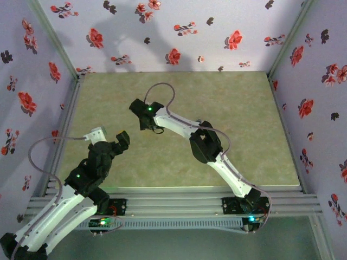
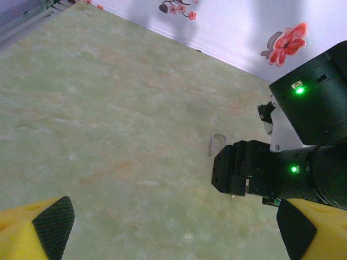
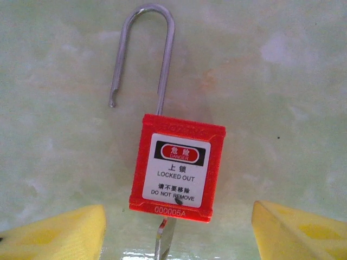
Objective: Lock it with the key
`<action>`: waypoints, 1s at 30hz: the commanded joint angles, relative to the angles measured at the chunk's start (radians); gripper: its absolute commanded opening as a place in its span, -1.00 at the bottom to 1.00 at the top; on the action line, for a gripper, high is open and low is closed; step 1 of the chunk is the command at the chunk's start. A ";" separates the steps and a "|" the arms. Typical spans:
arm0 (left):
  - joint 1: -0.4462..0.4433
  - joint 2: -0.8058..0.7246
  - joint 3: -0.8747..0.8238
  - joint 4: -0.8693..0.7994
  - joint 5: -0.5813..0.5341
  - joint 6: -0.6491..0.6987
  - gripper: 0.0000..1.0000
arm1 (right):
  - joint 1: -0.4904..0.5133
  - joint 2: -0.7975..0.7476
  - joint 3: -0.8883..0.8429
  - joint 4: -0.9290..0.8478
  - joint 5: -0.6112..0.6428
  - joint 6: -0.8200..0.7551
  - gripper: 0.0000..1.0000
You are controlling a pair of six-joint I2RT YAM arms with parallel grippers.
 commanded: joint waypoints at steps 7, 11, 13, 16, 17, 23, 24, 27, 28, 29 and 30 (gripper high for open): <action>0.007 -0.011 0.009 -0.004 -0.037 -0.018 0.99 | -0.015 0.056 0.046 -0.013 -0.004 -0.023 0.27; 0.007 -0.012 0.009 -0.006 -0.037 -0.018 0.99 | -0.018 0.068 0.061 -0.010 -0.010 -0.025 0.20; 0.007 -0.013 0.008 -0.006 -0.037 -0.017 0.99 | -0.020 0.075 0.064 -0.004 -0.014 -0.027 0.16; 0.007 -0.013 0.009 -0.007 -0.038 -0.019 0.99 | -0.024 0.085 0.065 0.009 -0.019 -0.036 0.10; 0.007 -0.012 0.009 -0.007 -0.037 -0.017 0.99 | -0.025 0.091 0.069 0.007 -0.019 -0.037 0.08; 0.007 -0.014 0.010 -0.007 -0.037 -0.017 0.99 | -0.034 0.110 0.072 0.009 -0.017 -0.045 -0.01; 0.007 -0.014 0.009 -0.007 -0.037 -0.019 0.99 | -0.037 0.112 0.071 0.010 -0.017 -0.045 -0.03; 0.007 -0.014 0.009 -0.010 -0.037 -0.019 0.99 | -0.040 0.117 0.071 0.012 -0.014 -0.051 -0.09; 0.007 -0.016 0.010 -0.009 -0.036 -0.017 1.00 | -0.041 0.117 0.071 0.012 -0.013 -0.051 -0.11; 0.007 -0.016 0.010 -0.010 -0.036 -0.020 0.99 | -0.043 0.118 0.071 0.010 -0.011 -0.054 -0.14; 0.007 -0.016 0.010 -0.009 -0.036 -0.020 0.99 | -0.043 0.117 0.072 0.008 -0.011 -0.056 -0.16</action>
